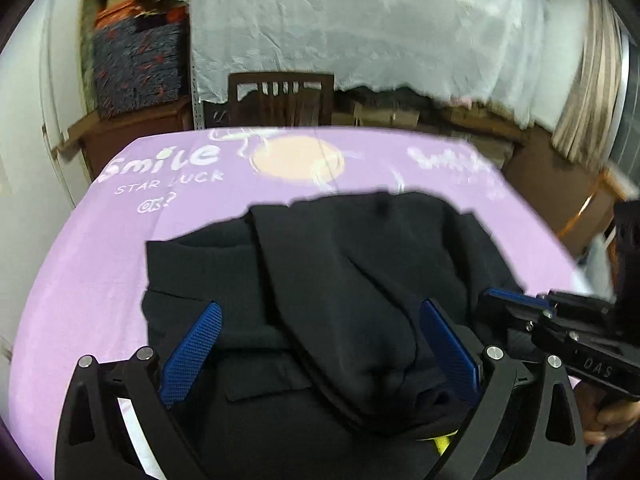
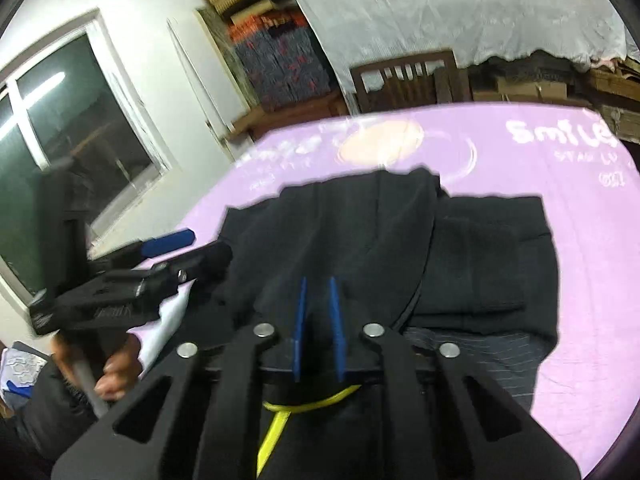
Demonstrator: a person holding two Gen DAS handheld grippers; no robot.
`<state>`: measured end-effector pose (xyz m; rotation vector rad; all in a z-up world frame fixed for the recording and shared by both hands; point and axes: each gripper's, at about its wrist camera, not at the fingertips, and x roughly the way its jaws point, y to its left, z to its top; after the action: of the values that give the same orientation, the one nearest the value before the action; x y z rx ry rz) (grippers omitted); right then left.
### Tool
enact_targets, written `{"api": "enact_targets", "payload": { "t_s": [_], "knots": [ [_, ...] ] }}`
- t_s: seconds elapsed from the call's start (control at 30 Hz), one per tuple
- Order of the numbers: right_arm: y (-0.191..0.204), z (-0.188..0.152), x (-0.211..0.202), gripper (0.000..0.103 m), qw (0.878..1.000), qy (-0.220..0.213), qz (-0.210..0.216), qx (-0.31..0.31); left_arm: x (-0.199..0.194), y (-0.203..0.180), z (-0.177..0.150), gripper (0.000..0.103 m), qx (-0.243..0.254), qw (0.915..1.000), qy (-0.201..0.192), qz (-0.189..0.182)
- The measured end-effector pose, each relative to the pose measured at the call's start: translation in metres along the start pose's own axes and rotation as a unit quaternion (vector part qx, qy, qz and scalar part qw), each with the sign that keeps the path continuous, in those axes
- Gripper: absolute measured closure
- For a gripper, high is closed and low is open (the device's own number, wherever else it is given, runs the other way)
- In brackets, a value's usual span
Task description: Fold large clothes
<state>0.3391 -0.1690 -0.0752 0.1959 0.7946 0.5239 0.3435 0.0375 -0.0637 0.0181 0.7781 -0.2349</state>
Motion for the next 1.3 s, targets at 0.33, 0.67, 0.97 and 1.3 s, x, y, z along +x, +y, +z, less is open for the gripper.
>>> {"api": "enact_targets", "payload": {
  "t_s": [0.33,0.67,0.97,1.3],
  "knots": [
    [-0.051,-0.043,0.019,0.101,0.994,0.060,0.024,0.091,0.042,0.008,-0.036,0.003,0.037,0.9958,0.073,0.040],
    [-0.066,-0.043,0.008,0.098,0.988,0.061,0.050,0.134,0.030,0.012,-0.040,0.004,0.010,0.9954,0.083,0.046],
    [-0.054,-0.075,-0.072,0.090,0.991,0.005,0.035,0.125,-0.070,0.010,-0.085,0.004,0.036,0.9974,0.022,0.059],
    [-0.015,-0.118,-0.092,0.073,0.996,0.019,0.022,0.083,-0.085,-0.002,-0.138,0.004,0.067,0.9937,0.058,0.069]
  ]
}}
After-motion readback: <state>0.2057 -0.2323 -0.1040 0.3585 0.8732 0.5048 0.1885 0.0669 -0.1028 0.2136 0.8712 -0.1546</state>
